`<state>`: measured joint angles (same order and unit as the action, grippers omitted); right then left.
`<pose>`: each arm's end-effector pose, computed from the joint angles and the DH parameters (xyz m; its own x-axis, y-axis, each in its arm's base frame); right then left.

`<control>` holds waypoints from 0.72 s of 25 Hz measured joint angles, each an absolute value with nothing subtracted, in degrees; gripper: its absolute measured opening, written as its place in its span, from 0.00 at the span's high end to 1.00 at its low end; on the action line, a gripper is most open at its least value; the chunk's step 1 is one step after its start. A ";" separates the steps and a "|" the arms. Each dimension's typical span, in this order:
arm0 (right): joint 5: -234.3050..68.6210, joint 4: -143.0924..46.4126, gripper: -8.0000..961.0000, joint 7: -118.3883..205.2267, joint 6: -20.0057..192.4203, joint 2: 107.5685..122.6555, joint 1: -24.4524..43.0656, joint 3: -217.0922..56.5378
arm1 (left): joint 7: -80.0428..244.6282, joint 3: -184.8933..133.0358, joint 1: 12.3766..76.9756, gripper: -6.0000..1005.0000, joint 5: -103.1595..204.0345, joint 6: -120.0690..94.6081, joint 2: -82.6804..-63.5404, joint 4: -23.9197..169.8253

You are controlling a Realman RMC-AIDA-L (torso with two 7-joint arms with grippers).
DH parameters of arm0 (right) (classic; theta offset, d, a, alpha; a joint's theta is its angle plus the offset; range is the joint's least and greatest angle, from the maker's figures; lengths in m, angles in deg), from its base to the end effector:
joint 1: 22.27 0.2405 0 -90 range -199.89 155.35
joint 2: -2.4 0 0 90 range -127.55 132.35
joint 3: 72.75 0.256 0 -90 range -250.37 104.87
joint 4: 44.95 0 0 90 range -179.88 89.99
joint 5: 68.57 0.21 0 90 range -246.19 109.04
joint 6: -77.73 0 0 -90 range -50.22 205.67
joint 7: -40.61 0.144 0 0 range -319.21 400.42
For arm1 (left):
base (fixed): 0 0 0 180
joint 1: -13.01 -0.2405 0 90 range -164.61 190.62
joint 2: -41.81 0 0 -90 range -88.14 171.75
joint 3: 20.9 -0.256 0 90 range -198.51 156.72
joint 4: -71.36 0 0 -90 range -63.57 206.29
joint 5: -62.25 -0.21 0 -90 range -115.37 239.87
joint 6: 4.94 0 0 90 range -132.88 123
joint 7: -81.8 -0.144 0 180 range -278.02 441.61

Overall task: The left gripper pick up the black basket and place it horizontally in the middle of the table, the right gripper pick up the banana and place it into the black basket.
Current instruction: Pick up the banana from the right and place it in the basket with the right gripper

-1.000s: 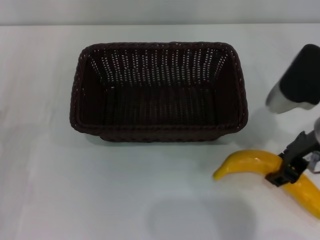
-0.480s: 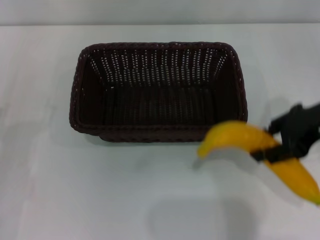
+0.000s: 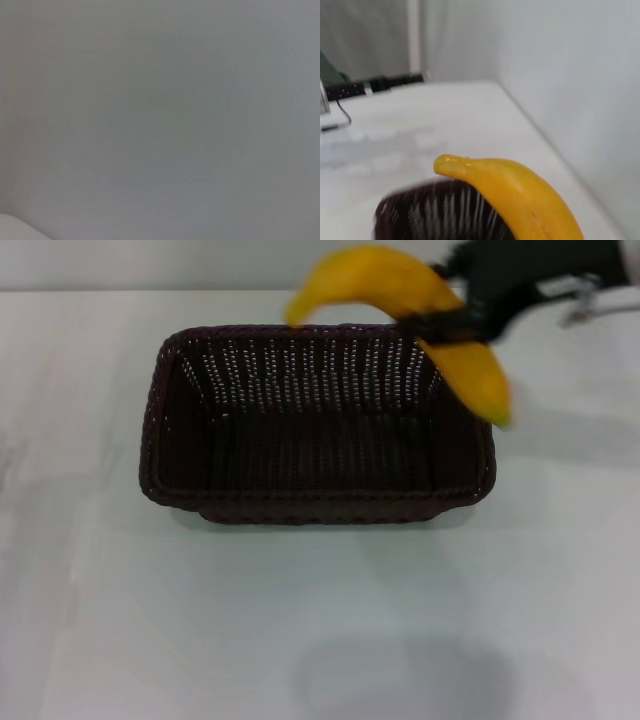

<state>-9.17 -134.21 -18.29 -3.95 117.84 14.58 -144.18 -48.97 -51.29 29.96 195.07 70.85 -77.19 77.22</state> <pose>0.0706 0.3741 0.0592 0.9865 -0.0258 -0.1619 -0.0880 -0.9166 -0.3900 -0.3907 0.2746 0.0476 0.2399 -0.1159 0.9638 0.9704 0.0023 -0.2413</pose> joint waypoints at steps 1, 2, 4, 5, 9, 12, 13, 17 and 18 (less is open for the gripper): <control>-8.40 -132.83 0.48 -20.29 -2.13 117.89 14.96 -145.15 | -48.98 -51.26 30.02 0.15 195.09 70.74 -77.23 77.20; -7.41 -130.99 0.48 -23.00 0.07 117.90 15.52 -146.24 | -48.97 -51.24 30.03 0.15 195.15 70.56 -77.25 77.20; -5.55 -126.89 0.48 -28.29 2.98 117.97 16.60 -148.17 | -48.95 -51.22 30.08 0.15 195.58 70.15 -77.27 77.18; -3.92 -123.17 0.48 -31.72 4.50 117.98 17.80 -149.16 | -48.96 -51.22 30.10 0.15 195.79 70.05 -77.30 77.17; -2.45 -112.72 0.48 -35.13 6.10 117.99 22.29 -150.43 | -49.07 -51.21 30.19 0.15 196.07 70.03 -77.36 77.16; -2.44 -106.65 0.48 -36.71 6.94 118.06 24.81 -151.77 | -49.07 -51.22 30.45 0.15 196.07 69.96 -77.33 77.16; -2.28 -106.01 0.46 -37.10 7.05 118.11 25.00 -151.95 | -49.07 -51.22 30.58 0.15 196.07 69.86 -77.31 77.16; -0.39 -107.12 0.38 -37.55 7.17 118.10 23.74 -151.69 | -49.07 -51.22 30.82 0.15 196.07 69.49 -77.25 77.16; 0.71 -108.10 0.36 -37.56 7.07 118.01 22.85 -150.69 | -49.07 -51.22 30.84 0.15 196.07 69.46 -77.21 77.16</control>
